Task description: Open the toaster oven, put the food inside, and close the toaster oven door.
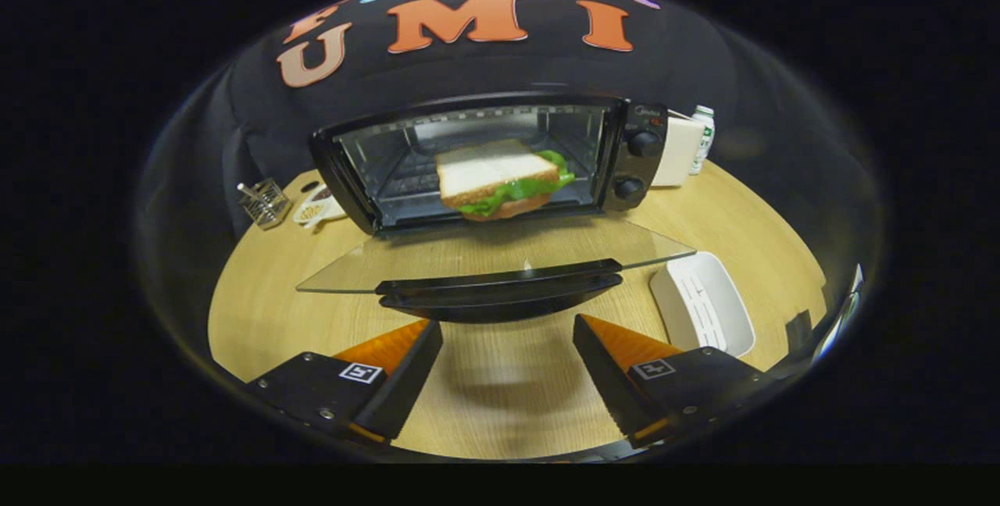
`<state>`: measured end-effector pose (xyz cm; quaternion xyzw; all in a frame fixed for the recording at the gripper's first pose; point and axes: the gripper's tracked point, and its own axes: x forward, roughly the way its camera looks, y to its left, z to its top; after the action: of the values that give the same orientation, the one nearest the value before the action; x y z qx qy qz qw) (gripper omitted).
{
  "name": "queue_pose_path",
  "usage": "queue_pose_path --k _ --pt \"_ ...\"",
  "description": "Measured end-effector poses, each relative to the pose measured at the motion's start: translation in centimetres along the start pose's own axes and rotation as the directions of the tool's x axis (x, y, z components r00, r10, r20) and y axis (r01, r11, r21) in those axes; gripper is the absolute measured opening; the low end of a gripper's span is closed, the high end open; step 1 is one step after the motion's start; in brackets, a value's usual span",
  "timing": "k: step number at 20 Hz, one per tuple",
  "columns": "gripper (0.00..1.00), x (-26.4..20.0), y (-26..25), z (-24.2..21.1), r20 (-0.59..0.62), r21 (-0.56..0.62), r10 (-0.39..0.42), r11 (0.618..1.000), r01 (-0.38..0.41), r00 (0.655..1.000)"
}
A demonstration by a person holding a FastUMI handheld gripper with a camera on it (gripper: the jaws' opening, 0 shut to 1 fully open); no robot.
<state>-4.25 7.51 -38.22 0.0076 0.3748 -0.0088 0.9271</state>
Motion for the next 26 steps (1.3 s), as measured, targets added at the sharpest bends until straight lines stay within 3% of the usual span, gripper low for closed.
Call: queue_pose_path --k 7,18,26 --pt "1.0 0.1 0.6 6.8 0.114 0.045 -0.014 0.999 0.009 0.993" --pt "1.0 3.7 0.2 12.9 0.175 0.14 -0.069 0.989 0.045 0.982" --pt "0.99 -0.8 -0.4 13.7 0.22 0.085 -0.048 0.996 0.03 0.974"
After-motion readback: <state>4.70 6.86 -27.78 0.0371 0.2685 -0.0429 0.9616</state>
